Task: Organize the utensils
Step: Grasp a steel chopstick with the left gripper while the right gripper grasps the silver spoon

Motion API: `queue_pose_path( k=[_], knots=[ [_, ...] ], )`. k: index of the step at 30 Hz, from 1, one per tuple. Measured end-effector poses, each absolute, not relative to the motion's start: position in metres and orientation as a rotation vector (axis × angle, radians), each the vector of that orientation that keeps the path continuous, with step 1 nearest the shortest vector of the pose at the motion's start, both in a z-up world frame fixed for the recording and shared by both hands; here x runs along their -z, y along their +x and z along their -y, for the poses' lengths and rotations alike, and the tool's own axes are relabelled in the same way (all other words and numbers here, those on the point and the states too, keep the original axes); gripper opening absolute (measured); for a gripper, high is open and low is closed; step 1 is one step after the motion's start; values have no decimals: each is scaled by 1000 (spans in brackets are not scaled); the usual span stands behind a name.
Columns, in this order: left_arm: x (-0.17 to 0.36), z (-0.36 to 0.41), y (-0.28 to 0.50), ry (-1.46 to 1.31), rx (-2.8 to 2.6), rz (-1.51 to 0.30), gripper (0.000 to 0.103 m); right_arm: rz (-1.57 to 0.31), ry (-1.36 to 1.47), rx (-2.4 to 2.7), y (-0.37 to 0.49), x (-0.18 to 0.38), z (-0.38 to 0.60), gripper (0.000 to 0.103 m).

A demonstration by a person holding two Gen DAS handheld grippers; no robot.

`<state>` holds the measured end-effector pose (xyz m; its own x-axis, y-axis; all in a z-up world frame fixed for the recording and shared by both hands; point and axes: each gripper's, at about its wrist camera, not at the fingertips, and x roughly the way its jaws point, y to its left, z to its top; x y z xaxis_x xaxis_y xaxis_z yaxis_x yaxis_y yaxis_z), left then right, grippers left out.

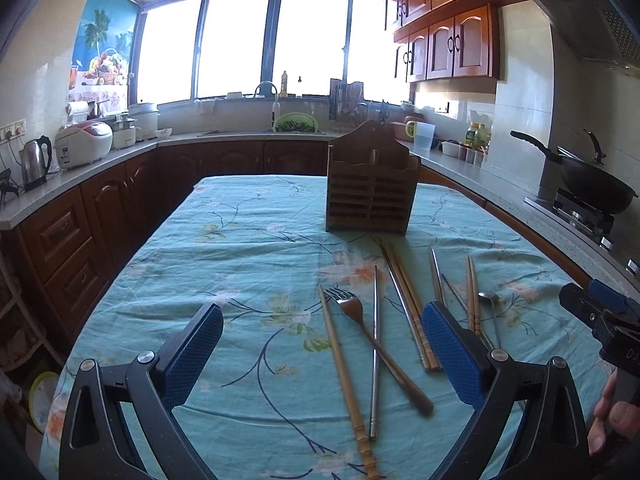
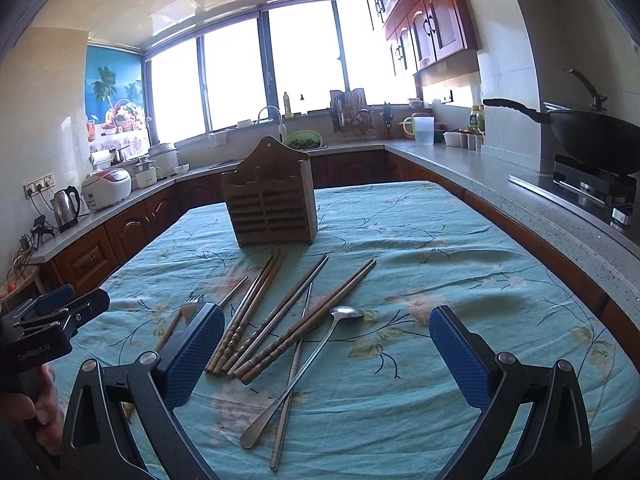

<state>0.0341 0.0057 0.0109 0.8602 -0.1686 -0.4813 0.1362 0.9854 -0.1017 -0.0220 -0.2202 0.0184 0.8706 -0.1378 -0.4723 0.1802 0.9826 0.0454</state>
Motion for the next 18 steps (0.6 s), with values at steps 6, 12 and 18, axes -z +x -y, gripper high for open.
queue_pose_path(
  k=[6, 12, 18],
  knots=[
    [-11, -15, 68, -115, 241, -646, 81, -559, 153, 127, -6, -13, 234, 96],
    [-10, -28, 113, -202, 333, -817, 53, -689, 251, 90, 20, 4, 250, 66],
    [-9, -39, 148, -218, 363, -931, 44, -798, 334, 69, 38, 23, 261, 44]
  ],
)
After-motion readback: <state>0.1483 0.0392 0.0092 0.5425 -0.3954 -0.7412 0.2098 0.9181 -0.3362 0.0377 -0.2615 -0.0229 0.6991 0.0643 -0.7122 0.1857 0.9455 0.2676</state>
